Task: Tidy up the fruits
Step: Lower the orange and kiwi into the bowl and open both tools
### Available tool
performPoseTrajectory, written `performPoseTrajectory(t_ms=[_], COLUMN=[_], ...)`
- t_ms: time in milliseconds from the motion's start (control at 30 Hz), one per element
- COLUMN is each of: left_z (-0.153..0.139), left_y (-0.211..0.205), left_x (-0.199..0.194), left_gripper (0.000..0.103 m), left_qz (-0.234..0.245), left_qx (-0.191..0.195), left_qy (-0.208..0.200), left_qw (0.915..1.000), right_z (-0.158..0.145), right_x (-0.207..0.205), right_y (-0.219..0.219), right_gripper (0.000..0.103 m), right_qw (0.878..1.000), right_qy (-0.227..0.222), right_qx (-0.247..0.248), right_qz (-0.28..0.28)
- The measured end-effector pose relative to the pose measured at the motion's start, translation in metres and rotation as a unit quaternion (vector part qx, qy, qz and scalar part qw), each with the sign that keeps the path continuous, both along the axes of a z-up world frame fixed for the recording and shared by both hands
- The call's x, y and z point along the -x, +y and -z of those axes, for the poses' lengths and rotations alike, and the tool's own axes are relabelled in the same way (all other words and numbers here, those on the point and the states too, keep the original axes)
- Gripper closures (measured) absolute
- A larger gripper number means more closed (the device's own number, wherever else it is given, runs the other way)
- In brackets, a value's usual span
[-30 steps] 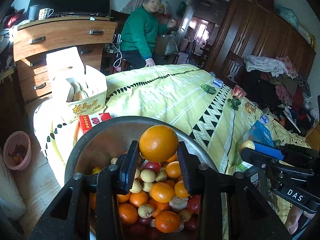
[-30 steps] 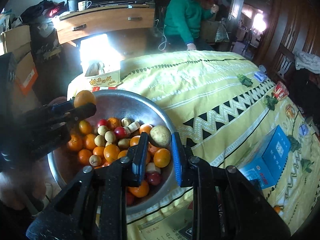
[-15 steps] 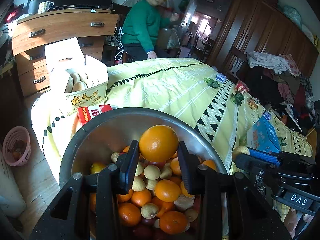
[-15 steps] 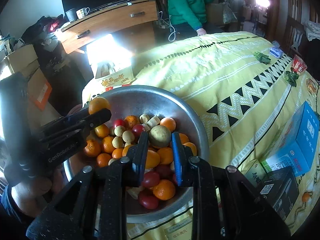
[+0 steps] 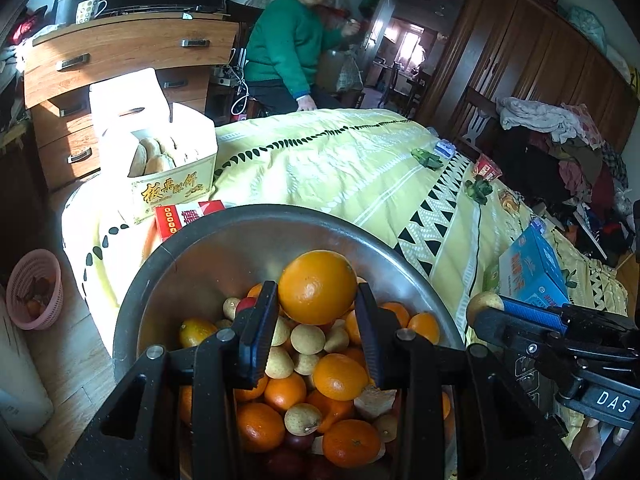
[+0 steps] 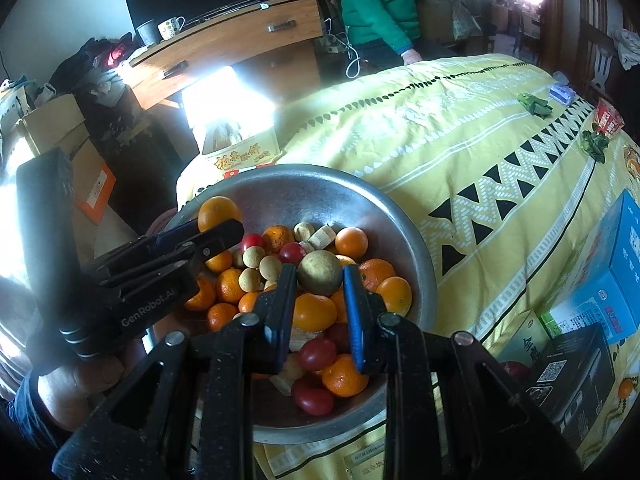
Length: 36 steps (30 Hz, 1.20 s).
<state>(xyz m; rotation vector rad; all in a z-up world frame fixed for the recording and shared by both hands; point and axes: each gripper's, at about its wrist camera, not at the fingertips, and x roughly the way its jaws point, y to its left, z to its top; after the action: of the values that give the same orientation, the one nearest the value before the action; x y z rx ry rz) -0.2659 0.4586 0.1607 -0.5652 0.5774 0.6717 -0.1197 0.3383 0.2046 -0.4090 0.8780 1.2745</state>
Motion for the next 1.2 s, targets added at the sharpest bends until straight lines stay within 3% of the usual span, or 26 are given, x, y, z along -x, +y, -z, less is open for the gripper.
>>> performPoseTrajectory(t_ms=[633,1033,1200], left_z=[0.002,0.011,0.015], left_y=[0.0,-0.001,-0.001], left_x=[0.001,-0.001,0.0], left_gripper=[0.064,0.064,0.064], left_qz=[-0.002,-0.007,-0.009], left_qx=[0.004,0.002,0.007], left_qy=[0.001,0.023,0.025], left_qw=[1.0,0.9997,0.9996], right_z=[0.003,0.009,0.012], right_x=[0.002,0.005,0.01], right_y=[0.001,0.001,0.003], right_gripper=[0.079,0.079,0.079], right_qw=[1.0,1.0,1.0], right_qy=[0.018,0.015,-0.009], right_qx=[-0.005,0.001,0.012], right_qz=[-0.005,-0.01,-0.011])
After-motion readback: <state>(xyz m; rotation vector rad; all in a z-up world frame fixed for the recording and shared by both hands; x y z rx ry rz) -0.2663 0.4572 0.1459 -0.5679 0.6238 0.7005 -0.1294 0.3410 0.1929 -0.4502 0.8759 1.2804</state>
